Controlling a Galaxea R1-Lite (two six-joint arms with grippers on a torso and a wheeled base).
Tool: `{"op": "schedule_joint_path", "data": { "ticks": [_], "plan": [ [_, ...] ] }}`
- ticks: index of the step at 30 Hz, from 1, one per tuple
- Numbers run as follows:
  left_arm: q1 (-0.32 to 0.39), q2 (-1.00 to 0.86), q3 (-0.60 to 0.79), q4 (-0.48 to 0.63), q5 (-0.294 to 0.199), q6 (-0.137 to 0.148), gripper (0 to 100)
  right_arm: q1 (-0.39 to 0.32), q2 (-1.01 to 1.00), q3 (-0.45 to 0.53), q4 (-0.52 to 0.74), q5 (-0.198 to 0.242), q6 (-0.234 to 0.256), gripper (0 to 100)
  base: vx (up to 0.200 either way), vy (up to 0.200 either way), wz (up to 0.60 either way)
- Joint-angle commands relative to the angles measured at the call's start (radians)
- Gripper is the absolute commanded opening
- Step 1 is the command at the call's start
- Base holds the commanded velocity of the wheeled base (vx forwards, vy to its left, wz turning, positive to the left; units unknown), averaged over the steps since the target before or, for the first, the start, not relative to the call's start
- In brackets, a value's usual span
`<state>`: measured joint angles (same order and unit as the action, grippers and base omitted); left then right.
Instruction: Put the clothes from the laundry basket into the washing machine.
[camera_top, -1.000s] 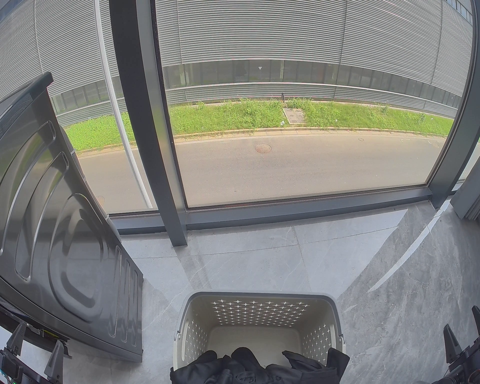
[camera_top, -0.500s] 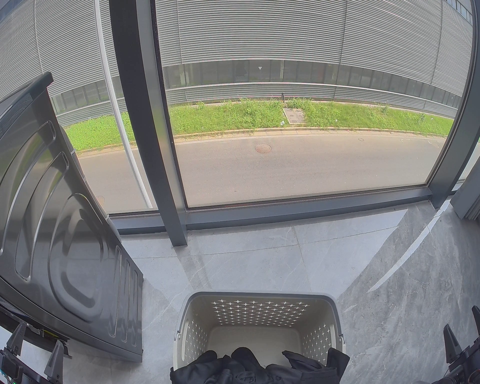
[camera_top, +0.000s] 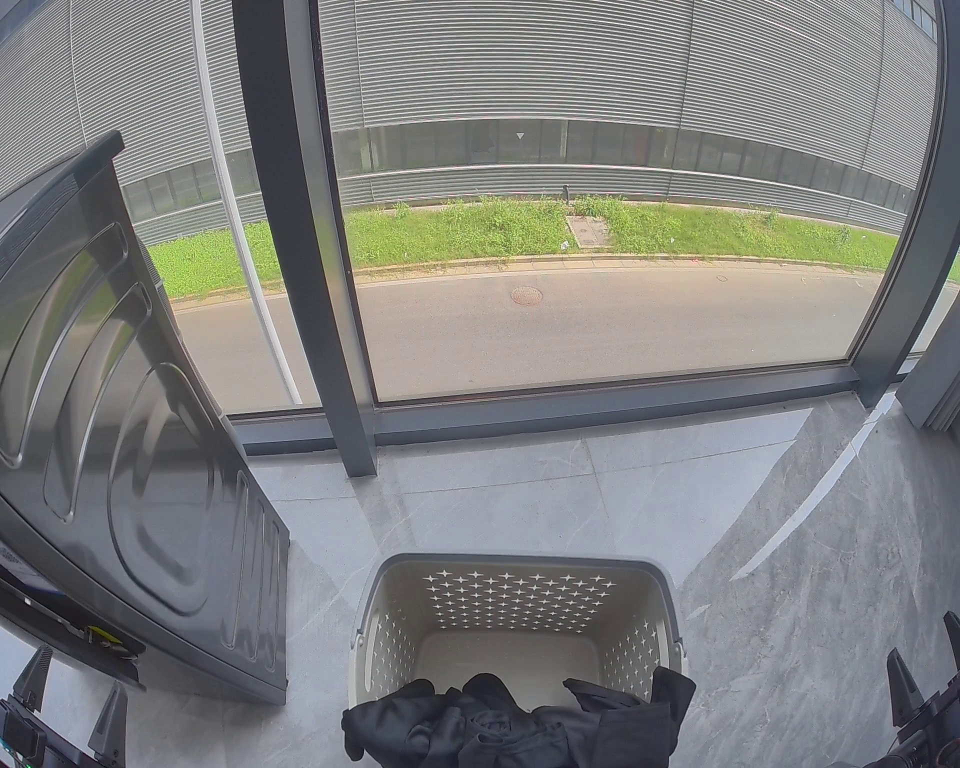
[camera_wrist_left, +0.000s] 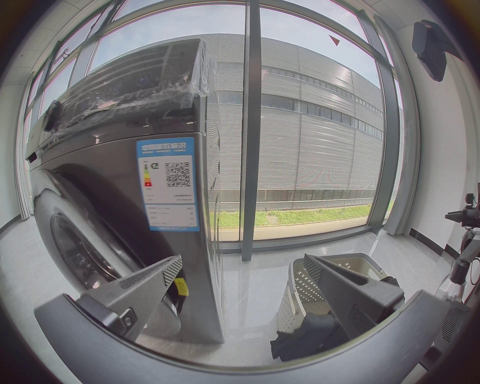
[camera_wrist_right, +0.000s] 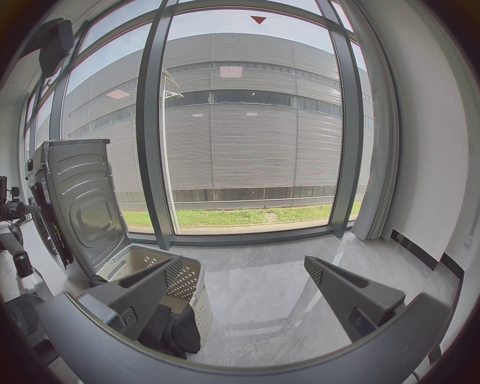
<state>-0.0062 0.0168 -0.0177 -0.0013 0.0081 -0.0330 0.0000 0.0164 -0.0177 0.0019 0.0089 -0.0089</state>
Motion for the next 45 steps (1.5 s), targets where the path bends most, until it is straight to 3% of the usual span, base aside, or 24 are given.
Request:
{"op": "schedule_joint_path", "data": {
  "ticks": [1,7,34,45],
  "plan": [
    [0.000,-0.017,0.018,0.000,0.001,-0.001,100,0.000,-0.016,0.016,0.000,0.000,0.000,100,0.000,0.000,0.00],
    [0.000,-0.017,0.018,0.000,0.001,0.001,100,0.000,-0.016,0.016,0.000,0.000,0.000,100,0.000,0.000,0.00],
    [0.002,-0.017,0.018,0.000,0.000,0.002,100,0.000,-0.016,0.016,0.000,0.000,0.000,100,-0.200,0.000,0.00],
    [0.000,-0.017,0.018,0.000,-0.002,0.001,100,0.000,-0.016,0.016,0.000,0.000,0.000,100,0.000,0.000,0.00]
  ]
}}
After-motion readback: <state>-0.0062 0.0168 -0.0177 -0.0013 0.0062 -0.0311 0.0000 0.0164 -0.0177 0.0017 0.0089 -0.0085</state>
